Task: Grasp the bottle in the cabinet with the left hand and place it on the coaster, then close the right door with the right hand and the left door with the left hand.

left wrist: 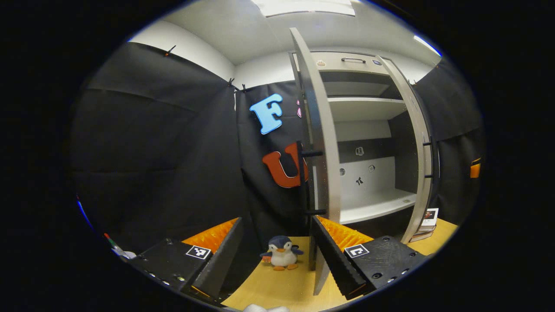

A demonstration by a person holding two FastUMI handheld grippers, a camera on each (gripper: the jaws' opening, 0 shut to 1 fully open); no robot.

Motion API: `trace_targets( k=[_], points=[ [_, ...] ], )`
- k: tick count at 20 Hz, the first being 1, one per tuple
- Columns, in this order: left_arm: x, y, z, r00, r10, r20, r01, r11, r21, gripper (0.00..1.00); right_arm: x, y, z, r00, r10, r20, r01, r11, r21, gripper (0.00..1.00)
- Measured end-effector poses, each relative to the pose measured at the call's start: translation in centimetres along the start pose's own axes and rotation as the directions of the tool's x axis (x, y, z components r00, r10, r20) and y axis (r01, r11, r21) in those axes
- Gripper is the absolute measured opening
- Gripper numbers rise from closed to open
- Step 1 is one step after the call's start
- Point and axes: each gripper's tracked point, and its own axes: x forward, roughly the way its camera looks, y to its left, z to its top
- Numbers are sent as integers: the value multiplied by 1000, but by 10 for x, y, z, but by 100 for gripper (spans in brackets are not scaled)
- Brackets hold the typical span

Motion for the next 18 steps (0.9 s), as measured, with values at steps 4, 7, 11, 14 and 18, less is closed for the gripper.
trace_targets(
  k=[4,7,11,14,18],
  points=[
    [38,27,14,999,32,24,-33,999,9,96,-15,1,-1,999,-32,-7,32,999,15,81],
    [63,31,28,998,23,52,-24,1000,7,96,-25,-4,0,997,-74,-10,74,997,-5,81],
    [79,21,34,999,-19,50,19,1000,-1,95,-29,-4,-2,995,-94,-21,94,996,3,81],
    [78,20,33,998,-29,58,30,999,-17,88,-27,-4,-1,996,-90,-29,90,996,-1,81],
    [79,16,30,998,-47,41,49,996,-73,87,-19,-2,4,998,-61,-28,61,998,-17,81]
  ],
)
